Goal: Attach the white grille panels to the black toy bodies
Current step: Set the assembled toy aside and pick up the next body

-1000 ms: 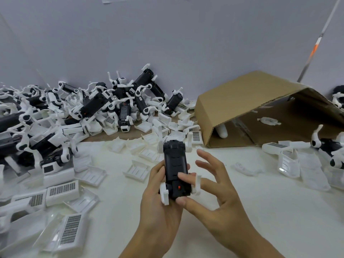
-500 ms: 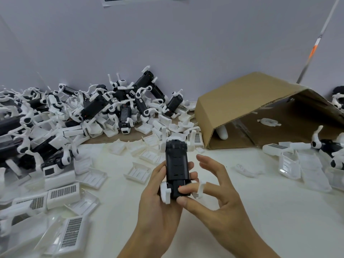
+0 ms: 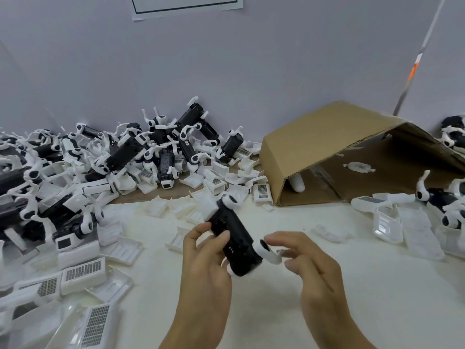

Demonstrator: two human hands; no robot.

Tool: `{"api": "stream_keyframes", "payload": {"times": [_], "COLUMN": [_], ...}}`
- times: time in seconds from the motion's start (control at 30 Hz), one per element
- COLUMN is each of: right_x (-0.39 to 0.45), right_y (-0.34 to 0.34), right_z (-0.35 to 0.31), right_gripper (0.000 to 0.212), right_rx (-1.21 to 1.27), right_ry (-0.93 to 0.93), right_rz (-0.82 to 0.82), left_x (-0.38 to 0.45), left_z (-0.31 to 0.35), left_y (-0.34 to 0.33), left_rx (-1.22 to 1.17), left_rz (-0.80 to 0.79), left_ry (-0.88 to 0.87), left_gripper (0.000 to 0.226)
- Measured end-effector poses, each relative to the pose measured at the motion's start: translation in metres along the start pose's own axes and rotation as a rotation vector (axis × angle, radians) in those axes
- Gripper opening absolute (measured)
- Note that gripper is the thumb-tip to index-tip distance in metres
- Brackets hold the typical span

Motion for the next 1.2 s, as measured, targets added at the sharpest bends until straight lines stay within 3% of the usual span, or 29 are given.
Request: {"api": "stream_keyframes", "payload": {"times": [0.07, 0.17, 0.23, 0.37, 0.43, 0.53, 0.57, 0.63, 0.7, 0.77, 0.83, 0.9, 1.0, 1.07, 1.13, 1.2], "right_x": [-0.003, -0.002, -0.001, 0.001, 0.001, 0.003, 0.004, 0.004, 0.005, 0.006, 0.008, 0.010, 0.013, 0.014, 0.014, 0.012], "right_y": [-0.004, -0.009, -0.010, -0.005, -0.002, -0.001, -0.002, -0.004, -0.003, -0.003, -0.004, -0.006, -0.011, -0.012, -0.010, -0.009], "right_z": [-0.003, 0.005, 0.009, 0.009, 0.005, 0.007, 0.010, 0.018, 0.022, 0.022, 0.021, 0.023, 0.026, 0.028, 0.030, 0.029], "right_gripper": [0.028, 0.071, 0.083, 0.062, 0.058, 0.056, 0.060, 0.073, 0.079, 0.081, 0.087, 0.088, 0.077, 0.068, 0.060, 0.063], "right_rx": [-0.099, -0.276, -0.284, -0.199, -0.217, -0.228, -0.224, -0.225, -0.224, -0.152, 0.018, 0.184, 0.363, 0.431, 0.409, 0.353], "right_ry": [-0.018, -0.145, -0.217, -0.220, -0.207, -0.274, -0.321, -0.416, -0.474, -0.530, -0.585, -0.643, -0.749, -0.780, -0.758, -0.697], "right_rz": [-0.043, -0.061, -0.036, 0.035, 0.068, 0.043, 0.013, -0.033, -0.050, -0.079, -0.133, -0.195, -0.240, -0.238, -0.207, -0.220], "left_x": [0.001, -0.001, -0.002, 0.001, 0.010, 0.027, 0.035, 0.053, 0.061, 0.063, 0.063, 0.057, 0.049, 0.043, 0.036, 0.031], "left_z": [0.002, 0.001, -0.004, -0.005, 0.001, 0.017, 0.016, 0.010, 0.008, 0.009, 0.013, 0.019, 0.018, 0.012, 0.008, 0.003], "left_y": [-0.001, 0.000, 0.001, -0.001, 0.009, 0.027, 0.037, 0.061, 0.074, 0.077, 0.071, 0.065, 0.049, 0.037, 0.026, 0.021], "left_rx": [-0.048, 0.091, 0.147, 0.127, 0.429, 1.153, 1.331, 1.581, 1.679, 1.712, 1.657, 1.413, 0.601, 0.201, 0.055, 0.092], "left_rz": [-0.057, -0.119, -0.151, -0.220, -0.179, -0.196, -0.234, -0.289, -0.315, -0.301, -0.268, -0.170, -0.083, -0.105, -0.175, -0.243], "left_ry": [0.006, -0.032, -0.015, -0.009, -0.220, -0.641, -0.649, -0.460, -0.336, -0.383, -0.499, -0.542, -0.257, -0.083, 0.041, 0.091], "left_gripper": [0.043, 0.019, 0.015, 0.025, 0.029, 0.040, 0.049, 0.062, 0.058, 0.040, 0.019, 0.007, 0.034, 0.037, 0.033, 0.038]}}
Point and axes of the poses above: each hand's wrist, its own x-axis towards the middle knuckle, its own y-axis out of the back of the hand, z = x × y, the point moved 4 cm from there along x, towards the middle knuckle, and after that the axes turned 12 degrees about -y, right-handed, at the moved point
